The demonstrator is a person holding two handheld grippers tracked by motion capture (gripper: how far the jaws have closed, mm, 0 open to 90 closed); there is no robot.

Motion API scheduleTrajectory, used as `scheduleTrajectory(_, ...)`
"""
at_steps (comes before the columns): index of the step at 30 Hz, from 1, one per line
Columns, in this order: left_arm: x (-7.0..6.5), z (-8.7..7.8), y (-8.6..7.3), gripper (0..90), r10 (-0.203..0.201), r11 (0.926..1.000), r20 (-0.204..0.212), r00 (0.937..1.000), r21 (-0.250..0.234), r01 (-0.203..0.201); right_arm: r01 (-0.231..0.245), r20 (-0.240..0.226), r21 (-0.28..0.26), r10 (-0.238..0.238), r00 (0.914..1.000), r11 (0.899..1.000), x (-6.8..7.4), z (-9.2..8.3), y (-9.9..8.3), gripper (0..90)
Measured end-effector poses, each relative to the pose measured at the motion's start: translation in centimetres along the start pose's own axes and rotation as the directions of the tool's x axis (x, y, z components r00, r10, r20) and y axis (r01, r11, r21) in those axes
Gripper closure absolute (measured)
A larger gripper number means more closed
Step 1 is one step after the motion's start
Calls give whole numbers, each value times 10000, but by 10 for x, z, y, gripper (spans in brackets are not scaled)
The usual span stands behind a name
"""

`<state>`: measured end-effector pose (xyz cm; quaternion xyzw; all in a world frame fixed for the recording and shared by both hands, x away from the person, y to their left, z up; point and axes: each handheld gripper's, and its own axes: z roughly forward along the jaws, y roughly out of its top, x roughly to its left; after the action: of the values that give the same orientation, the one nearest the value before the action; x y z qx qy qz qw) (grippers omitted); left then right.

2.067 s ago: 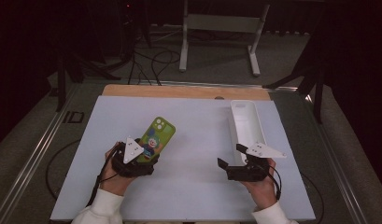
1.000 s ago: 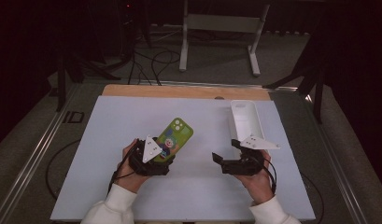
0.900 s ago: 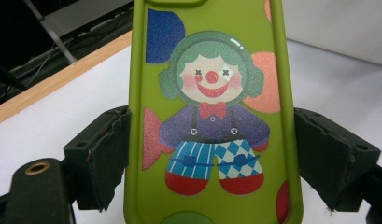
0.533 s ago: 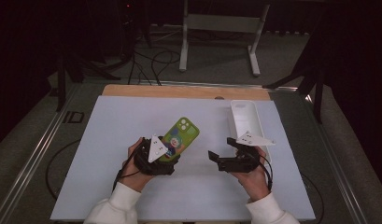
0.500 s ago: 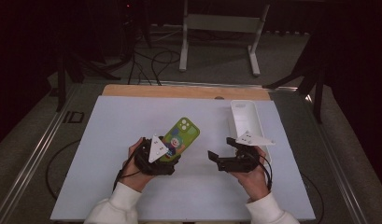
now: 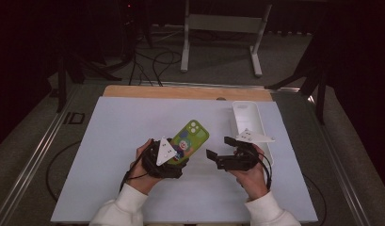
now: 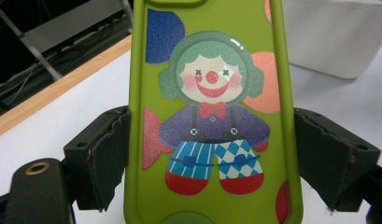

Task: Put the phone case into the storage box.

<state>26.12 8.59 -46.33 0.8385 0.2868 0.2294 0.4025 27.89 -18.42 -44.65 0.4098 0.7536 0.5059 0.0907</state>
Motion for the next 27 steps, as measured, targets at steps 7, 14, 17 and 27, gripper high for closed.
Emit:
scheduleTrajectory(7,-4,2,3,165,64,10000,90,9999,-67,-63,29,-116,60,-28,9999,10000,1,4,3,86)
scheduleTrajectory(14,-8,4,6,165,163,9998,163,9997,-68,-162,10,-212,89,-8,9998,10000,2,8,6,86)
scheduleTrajectory(17,-9,5,7,165,213,9997,206,9996,-93,-211,-11,-263,114,14,9997,9999,2,9,7,98)
scheduleTrajectory(27,-13,7,10,165,303,9995,292,9991,-144,-299,-35,-514,149,43,9987,9999,4,14,9,134)
